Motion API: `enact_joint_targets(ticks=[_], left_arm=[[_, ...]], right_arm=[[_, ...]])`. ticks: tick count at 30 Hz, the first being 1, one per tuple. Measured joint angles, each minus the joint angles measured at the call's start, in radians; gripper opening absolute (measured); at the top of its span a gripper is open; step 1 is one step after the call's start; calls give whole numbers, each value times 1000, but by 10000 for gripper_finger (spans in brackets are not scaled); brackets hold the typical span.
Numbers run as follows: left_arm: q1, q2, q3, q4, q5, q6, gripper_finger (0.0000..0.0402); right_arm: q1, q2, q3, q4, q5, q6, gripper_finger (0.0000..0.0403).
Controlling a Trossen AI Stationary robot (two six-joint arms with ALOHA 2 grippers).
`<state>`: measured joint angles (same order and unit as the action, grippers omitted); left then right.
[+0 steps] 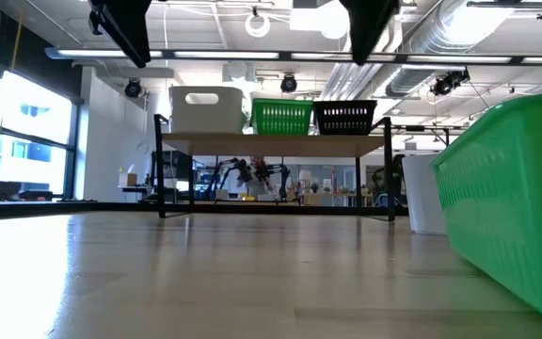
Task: Stack baskets on shelf by color
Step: Stack the bottom white bin on top of the white bin
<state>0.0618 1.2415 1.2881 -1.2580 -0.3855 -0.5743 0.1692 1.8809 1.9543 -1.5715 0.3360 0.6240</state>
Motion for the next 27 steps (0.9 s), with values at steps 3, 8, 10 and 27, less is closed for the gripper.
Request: enact_joint_targets(ticks=[3,8,10,27], left_arm=[[-12,0,0,1,1,-2,131],[-17,1,0,2,27,-1,131],[-17,3,0,3,41,1,131],[-17,3,0,3,108,-13,131]], right_arm=[[30,-16,-85,1,-10,73,94],[77,-67,-197,1,-66,202,94],[97,-92,-238,0,-84,259,94],[317,-410,-625,142,-246,814,94]])
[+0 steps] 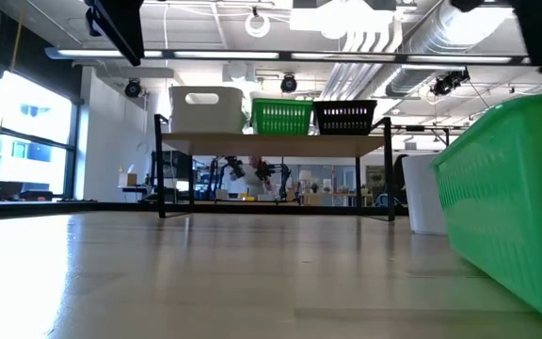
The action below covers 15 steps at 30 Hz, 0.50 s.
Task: Stack baskets on shelf by color
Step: Stack the bottom white bin on top of the white bin
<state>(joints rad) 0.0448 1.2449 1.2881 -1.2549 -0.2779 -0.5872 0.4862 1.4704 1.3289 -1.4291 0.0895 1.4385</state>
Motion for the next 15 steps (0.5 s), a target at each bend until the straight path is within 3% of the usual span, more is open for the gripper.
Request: enact_joint_targets(ticks=[8,15], left_arm=[[0,0,0,0,6,-66,131],[0,0,0,0,6,-72,131]], right_arm=[[153,-55,-82,27,-79,352,94],[294,-55,-128,73,-81,525,94]])
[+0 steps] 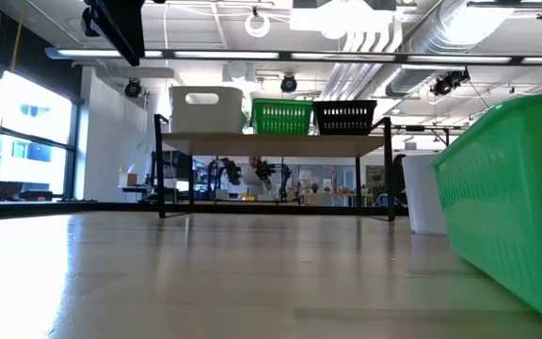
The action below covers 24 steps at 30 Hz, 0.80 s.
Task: Stack baskets on shelf by color
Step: Stack the bottom white bin on top of the white bin
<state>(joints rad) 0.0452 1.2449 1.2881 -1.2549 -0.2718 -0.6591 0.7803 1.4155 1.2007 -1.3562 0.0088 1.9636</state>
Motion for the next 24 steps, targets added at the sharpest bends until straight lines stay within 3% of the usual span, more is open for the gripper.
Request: enact_joint_targets(ticks=[9,24], left_arm=[[0,0,0,0,0,-11,131],[0,0,0,0,4,-21,131]], right_arm=[[149,0,-7,1,42,233,94],[245,128,-7,28,-28,254,94]])
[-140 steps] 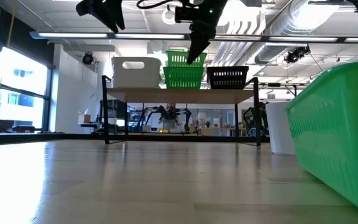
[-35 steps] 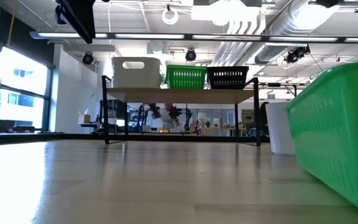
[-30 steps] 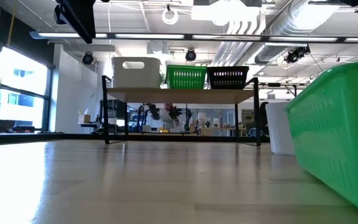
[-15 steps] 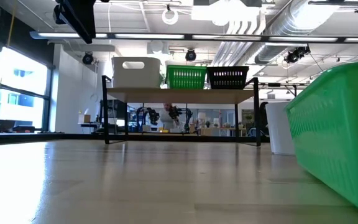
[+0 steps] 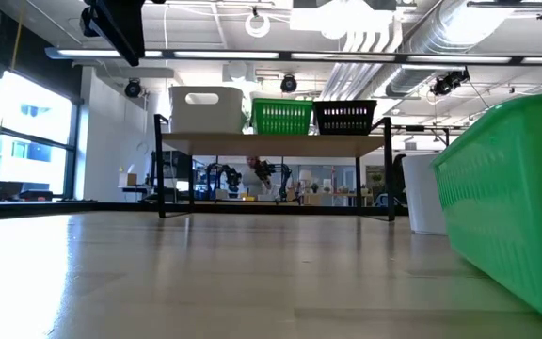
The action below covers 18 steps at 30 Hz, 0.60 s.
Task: Stack baskets on shelf by color
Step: Stack the bottom white bin on top of the white bin
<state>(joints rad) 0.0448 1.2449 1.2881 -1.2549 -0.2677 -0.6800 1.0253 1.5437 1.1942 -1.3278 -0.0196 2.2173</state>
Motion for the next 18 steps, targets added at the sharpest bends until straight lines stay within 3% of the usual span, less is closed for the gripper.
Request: enact_joint_targets(ticks=[18], left_arm=[[0,0,0,0,32,-1,131]], right_arm=[[10,181,1,69,-64,1,94]])
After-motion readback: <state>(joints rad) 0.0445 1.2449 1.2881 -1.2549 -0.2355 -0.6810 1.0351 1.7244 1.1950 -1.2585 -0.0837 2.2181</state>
